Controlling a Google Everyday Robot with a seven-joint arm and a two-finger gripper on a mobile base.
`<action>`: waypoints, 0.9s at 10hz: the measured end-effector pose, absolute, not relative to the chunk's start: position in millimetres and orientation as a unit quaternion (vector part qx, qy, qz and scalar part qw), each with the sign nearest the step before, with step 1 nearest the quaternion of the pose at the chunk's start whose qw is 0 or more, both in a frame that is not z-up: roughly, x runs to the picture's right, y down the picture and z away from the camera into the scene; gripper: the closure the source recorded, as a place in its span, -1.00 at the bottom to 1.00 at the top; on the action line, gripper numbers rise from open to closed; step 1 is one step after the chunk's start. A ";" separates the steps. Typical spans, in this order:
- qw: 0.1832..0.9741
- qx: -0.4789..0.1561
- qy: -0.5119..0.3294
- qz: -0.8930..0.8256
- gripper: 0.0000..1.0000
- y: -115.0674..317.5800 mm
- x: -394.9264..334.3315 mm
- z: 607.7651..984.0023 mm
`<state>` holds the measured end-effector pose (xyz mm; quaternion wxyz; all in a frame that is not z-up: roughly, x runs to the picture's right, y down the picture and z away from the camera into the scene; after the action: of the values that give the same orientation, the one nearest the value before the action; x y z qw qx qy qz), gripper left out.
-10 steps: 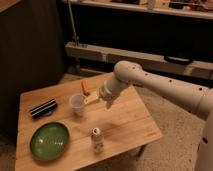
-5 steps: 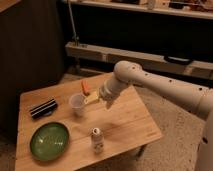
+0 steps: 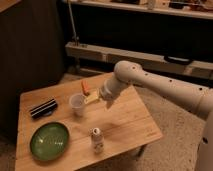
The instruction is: Knock the bottle over
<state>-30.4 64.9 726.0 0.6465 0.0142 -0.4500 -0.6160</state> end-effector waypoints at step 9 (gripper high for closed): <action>0.658 0.076 -0.525 -0.534 0.94 119.8 91.0 634.2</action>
<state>91.0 119.8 634.2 0.6584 0.0759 -0.5246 -0.5344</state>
